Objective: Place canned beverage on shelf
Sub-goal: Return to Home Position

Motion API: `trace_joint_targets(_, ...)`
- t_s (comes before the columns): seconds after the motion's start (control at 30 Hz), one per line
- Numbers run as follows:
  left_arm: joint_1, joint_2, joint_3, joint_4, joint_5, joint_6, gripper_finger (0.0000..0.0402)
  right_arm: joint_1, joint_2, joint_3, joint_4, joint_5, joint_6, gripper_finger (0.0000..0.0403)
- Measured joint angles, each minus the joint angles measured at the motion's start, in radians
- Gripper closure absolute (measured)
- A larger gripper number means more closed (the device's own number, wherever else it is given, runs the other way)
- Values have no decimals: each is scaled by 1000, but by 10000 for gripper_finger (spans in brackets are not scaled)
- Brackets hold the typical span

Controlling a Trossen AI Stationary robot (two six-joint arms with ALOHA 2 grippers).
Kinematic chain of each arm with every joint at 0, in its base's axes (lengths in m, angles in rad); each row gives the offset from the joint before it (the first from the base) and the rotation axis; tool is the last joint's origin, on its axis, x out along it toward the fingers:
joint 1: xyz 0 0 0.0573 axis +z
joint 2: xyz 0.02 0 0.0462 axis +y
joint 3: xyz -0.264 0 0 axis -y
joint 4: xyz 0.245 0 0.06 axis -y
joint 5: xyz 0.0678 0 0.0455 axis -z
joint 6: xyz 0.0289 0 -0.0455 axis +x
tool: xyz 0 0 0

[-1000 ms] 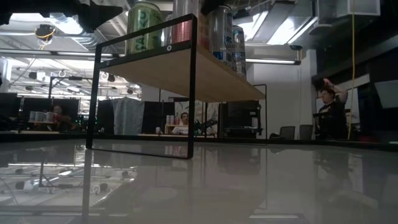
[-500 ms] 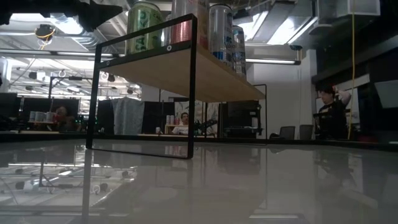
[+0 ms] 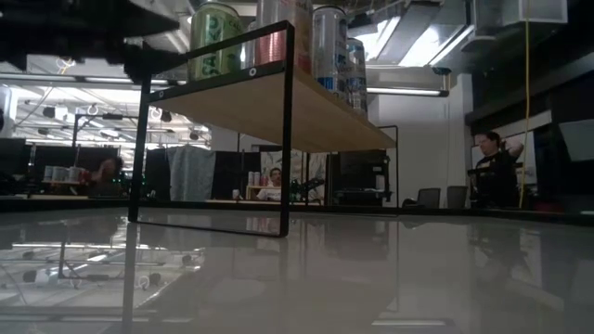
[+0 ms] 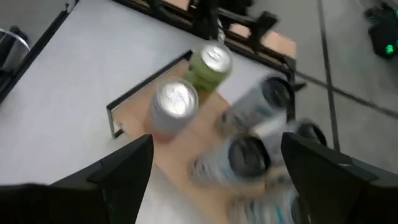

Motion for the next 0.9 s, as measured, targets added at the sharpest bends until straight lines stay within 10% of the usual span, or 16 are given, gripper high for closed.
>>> trace_joint_targets(0.63, 60, -309, -198, -50, 51, -91, 2, 0, -261, -15, -222, 216, 275, 61)
trace_joint_targets(0.9, 60, -348, -198, -136, 39, -68, 2, 0, -480, -401, -114, 287, 408, 61)
